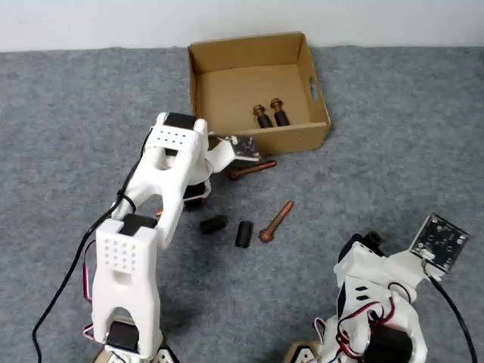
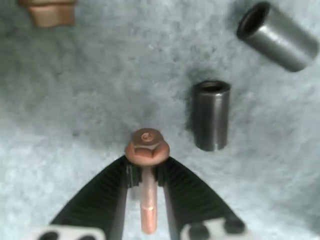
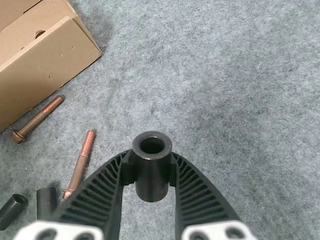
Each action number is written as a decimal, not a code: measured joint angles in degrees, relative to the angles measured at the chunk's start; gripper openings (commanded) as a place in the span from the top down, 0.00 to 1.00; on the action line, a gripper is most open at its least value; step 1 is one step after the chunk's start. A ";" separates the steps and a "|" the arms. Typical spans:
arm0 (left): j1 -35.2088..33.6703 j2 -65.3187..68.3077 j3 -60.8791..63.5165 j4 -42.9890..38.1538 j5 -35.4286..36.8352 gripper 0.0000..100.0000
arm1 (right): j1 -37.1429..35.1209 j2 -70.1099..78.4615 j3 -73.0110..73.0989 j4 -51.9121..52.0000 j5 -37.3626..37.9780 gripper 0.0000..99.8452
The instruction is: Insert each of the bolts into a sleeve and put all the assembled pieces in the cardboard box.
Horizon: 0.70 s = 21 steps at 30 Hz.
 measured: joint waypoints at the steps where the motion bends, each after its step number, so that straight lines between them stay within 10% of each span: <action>1: 0.26 -1.32 0.35 0.18 1.76 0.99 | 0.00 0.00 0.00 0.00 0.00 0.99; 21: 8.70 -46.24 36.92 -15.47 34.81 0.99 | -6.07 0.00 0.00 0.00 0.00 0.99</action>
